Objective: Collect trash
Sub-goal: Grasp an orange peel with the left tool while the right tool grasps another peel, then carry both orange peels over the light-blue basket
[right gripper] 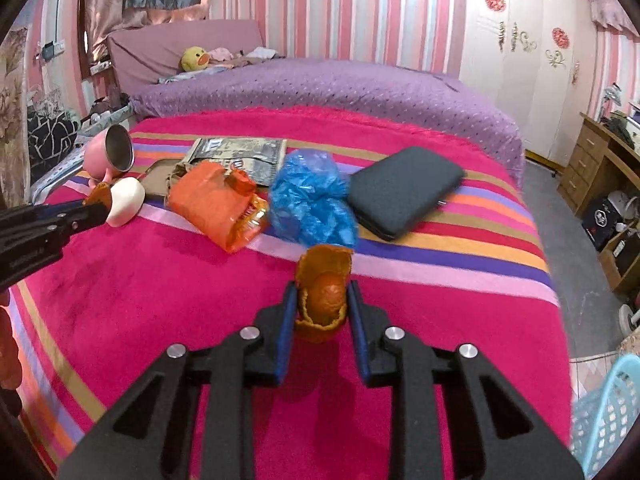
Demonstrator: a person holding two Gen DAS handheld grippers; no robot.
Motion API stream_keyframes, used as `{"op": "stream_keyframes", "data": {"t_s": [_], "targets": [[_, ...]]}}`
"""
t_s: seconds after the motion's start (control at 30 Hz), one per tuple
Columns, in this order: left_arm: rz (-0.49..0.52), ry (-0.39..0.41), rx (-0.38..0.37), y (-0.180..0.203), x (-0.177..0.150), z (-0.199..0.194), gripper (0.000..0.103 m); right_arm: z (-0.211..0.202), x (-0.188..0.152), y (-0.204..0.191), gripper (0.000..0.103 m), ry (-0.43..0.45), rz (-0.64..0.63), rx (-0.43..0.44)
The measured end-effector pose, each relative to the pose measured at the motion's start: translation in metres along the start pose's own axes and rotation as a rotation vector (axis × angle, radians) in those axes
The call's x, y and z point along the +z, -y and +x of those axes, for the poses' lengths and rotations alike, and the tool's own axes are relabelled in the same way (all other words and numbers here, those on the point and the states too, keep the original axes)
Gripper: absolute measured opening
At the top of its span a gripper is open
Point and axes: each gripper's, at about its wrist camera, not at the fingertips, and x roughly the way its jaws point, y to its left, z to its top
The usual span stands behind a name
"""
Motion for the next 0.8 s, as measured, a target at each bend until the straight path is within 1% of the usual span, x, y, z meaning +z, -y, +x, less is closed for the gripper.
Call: {"op": "stream_keyframes", "data": {"t_s": [0.27,0.37,0.6,0.7,0.8], "targets": [[0.014,0.017,-0.042,0.037,-0.016,-0.027,0.026,-0.045,-0.023,0.047,0.026,0.039,0.063,-0.038],[0.029,0.049,-0.028,0.053,-0.025,-0.041,0.026,-0.06,-0.027,0.061,0.026,0.068,0.072,-0.052],[0.041,0.093,-0.024,0.081,-0.034,-0.057,0.026,-0.091,-0.033,0.086,0.026,0.126,0.073,-0.074],[0.04,0.098,-0.051,0.095,-0.035,-0.061,0.026,-0.101,-0.037,0.101,0.026,0.14,0.081,-0.085],[0.067,0.114,-0.048,0.114,-0.036,-0.064,0.026,-0.107,-0.043,0.119,0.026,0.141,0.102,-0.098]]}}
